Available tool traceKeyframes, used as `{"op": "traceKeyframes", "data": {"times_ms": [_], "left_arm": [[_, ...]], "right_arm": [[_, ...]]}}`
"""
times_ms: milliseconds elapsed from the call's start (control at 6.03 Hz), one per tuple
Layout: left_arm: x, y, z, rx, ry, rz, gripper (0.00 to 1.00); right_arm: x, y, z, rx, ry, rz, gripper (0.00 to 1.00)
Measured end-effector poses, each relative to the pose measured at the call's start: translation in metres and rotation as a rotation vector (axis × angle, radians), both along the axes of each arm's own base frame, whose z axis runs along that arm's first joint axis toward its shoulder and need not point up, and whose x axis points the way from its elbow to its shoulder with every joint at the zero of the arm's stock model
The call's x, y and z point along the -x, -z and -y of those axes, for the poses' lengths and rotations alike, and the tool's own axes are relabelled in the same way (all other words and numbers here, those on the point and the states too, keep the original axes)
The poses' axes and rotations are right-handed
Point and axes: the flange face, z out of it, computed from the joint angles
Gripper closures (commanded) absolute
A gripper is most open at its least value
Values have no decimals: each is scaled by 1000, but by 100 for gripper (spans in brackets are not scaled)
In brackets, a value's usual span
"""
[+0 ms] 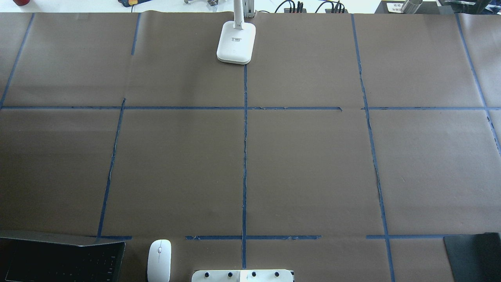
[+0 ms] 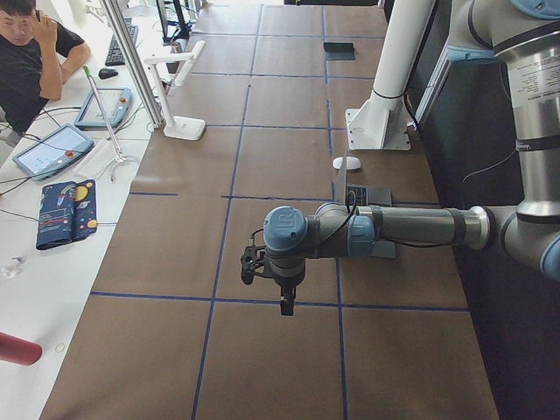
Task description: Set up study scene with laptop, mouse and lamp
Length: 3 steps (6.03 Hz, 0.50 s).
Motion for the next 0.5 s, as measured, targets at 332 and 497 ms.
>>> {"op": "traceKeyframes", "data": {"times_ms": [332,497], "left_arm": [[0,1,0,-1,-1,1,0],[-3,1,1,-2,-8,1,0]], "right_arm": [[0,0,0,-1,0,0,0],[0,1,0,-3,1,0,0]]}}
